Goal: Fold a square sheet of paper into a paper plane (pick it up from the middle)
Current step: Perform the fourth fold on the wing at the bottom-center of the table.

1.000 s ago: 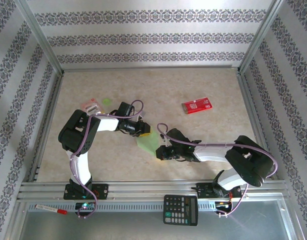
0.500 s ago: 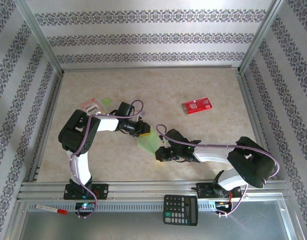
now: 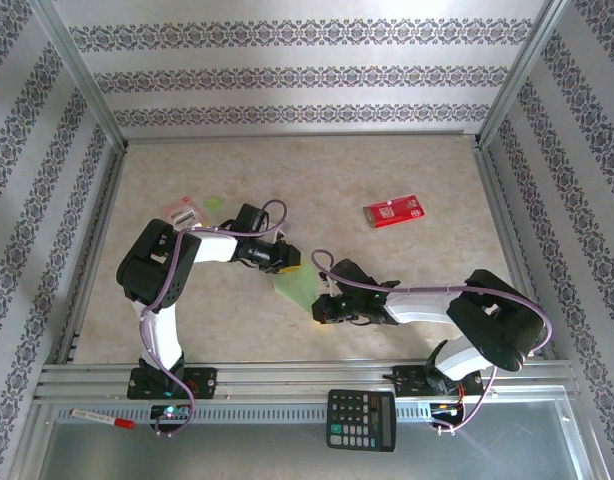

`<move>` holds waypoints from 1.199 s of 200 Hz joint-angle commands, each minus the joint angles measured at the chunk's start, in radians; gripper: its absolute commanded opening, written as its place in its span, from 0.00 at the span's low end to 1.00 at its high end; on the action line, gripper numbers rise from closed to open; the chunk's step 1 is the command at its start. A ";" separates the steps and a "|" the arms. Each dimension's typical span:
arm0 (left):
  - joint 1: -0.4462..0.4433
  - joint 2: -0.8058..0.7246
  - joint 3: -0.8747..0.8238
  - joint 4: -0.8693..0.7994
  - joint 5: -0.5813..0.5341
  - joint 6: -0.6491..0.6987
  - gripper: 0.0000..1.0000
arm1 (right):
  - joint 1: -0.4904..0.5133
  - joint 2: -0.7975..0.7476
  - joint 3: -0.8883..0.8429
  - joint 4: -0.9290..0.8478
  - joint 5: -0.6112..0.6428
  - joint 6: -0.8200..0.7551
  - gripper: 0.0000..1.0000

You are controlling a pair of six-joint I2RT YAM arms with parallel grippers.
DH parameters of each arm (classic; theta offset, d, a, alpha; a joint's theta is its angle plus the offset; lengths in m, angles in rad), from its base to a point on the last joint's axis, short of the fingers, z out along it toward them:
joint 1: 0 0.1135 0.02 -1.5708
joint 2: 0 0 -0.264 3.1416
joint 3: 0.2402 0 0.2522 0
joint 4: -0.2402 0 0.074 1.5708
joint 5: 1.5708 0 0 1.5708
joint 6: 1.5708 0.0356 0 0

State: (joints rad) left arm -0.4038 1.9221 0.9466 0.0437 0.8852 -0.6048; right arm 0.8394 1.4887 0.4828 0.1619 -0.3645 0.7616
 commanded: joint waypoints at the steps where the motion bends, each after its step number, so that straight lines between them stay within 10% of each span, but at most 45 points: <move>1: 0.015 0.057 -0.023 -0.103 -0.121 0.045 0.29 | -0.011 0.033 -0.039 -0.017 0.020 0.004 0.04; 240: 0.014 0.049 -0.028 -0.103 -0.117 0.046 0.29 | -0.053 0.100 0.056 0.042 -0.073 0.009 0.05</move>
State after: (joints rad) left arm -0.4038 1.9221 0.9466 0.0429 0.8848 -0.6041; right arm 0.7998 1.5867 0.5579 0.2028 -0.4129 0.7788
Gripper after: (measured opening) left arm 0.289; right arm 0.051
